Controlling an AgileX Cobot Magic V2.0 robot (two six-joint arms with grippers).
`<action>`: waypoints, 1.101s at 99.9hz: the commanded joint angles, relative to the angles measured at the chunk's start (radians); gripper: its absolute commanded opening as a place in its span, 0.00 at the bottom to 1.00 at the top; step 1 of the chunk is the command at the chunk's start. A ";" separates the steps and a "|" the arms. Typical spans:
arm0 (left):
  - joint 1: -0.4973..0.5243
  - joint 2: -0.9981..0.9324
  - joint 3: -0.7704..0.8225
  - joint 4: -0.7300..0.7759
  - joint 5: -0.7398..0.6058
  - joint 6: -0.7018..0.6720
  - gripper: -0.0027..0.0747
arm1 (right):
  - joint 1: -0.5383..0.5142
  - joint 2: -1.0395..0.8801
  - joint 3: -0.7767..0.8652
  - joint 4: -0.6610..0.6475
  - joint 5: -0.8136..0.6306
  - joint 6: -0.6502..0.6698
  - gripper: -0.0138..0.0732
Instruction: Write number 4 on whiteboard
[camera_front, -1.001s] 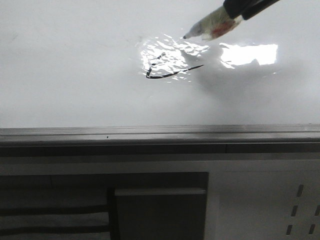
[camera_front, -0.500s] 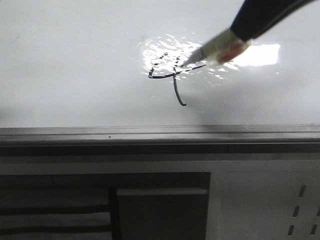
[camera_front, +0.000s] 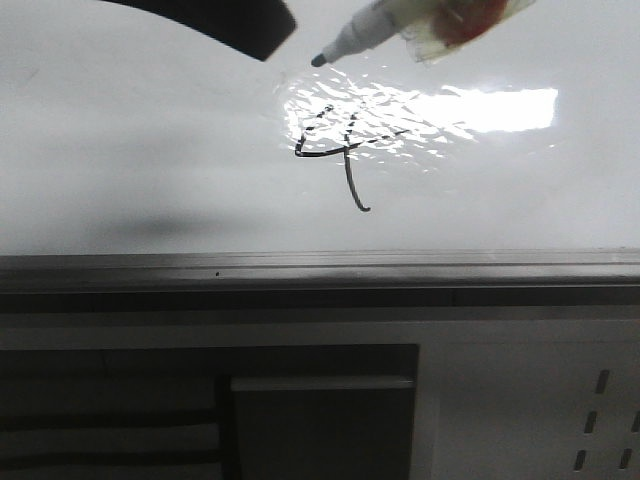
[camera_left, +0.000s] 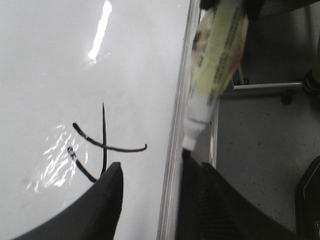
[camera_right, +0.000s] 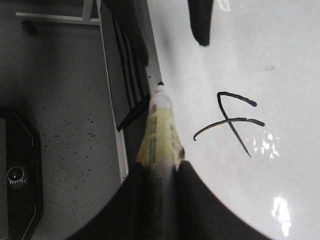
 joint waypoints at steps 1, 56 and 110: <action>-0.031 0.029 -0.081 -0.032 -0.021 0.015 0.44 | 0.000 -0.018 -0.032 0.012 -0.043 -0.015 0.11; -0.089 0.122 -0.193 -0.027 0.072 0.018 0.38 | 0.000 -0.018 -0.032 0.012 -0.041 -0.015 0.11; -0.089 0.122 -0.193 -0.025 0.068 0.018 0.01 | 0.000 -0.018 -0.032 0.012 -0.012 -0.010 0.32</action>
